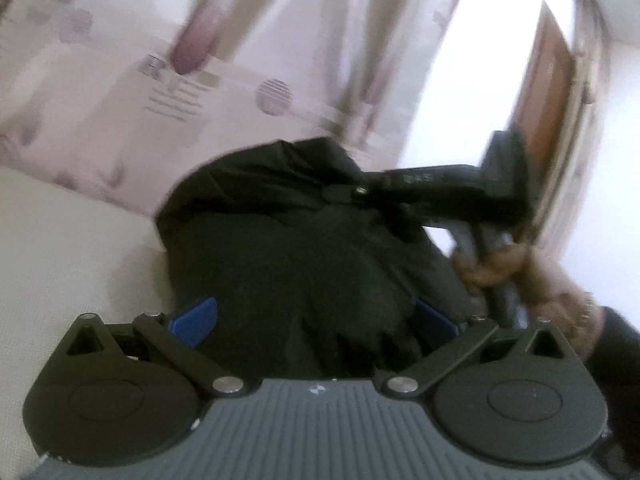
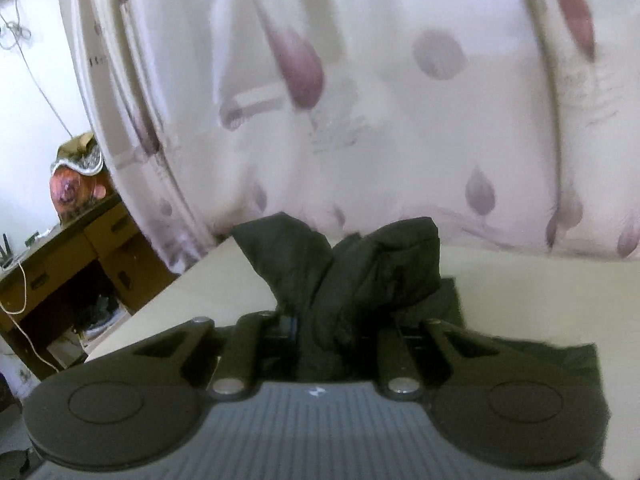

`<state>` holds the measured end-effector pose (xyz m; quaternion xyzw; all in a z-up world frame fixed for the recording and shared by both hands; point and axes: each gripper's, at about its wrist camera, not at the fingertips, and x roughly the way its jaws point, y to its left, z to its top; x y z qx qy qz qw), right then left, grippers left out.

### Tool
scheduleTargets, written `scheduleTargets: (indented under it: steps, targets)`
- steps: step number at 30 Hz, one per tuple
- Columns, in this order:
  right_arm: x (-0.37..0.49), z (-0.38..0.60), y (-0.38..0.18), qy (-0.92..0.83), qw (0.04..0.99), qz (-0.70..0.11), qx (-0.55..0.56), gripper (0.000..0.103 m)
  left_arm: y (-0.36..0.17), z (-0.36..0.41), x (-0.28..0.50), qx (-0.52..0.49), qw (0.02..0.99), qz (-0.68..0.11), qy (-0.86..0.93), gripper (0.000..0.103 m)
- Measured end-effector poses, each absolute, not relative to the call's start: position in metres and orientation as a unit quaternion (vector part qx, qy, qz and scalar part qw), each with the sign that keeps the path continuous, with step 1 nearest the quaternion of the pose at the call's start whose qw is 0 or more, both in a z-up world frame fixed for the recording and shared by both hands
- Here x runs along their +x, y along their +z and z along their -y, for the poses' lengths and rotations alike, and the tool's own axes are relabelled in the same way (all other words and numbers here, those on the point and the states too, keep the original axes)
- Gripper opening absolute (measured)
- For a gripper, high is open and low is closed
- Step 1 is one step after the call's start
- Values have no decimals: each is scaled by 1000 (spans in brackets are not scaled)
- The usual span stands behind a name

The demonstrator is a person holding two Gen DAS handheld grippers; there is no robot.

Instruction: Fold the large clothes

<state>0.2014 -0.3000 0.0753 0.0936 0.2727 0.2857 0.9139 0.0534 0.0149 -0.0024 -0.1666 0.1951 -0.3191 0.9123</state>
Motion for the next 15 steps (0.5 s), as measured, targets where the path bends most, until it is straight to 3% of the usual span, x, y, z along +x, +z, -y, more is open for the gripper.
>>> scheduleTargets:
  steps: [10, 15]
  targets:
    - [211, 414, 39, 245, 920, -269, 146, 16, -15, 62, 1, -118, 856, -157, -478, 103]
    - [220, 441, 18, 233, 922, -276, 141, 16, -39, 118, 3, -51, 834, -180, -520, 103]
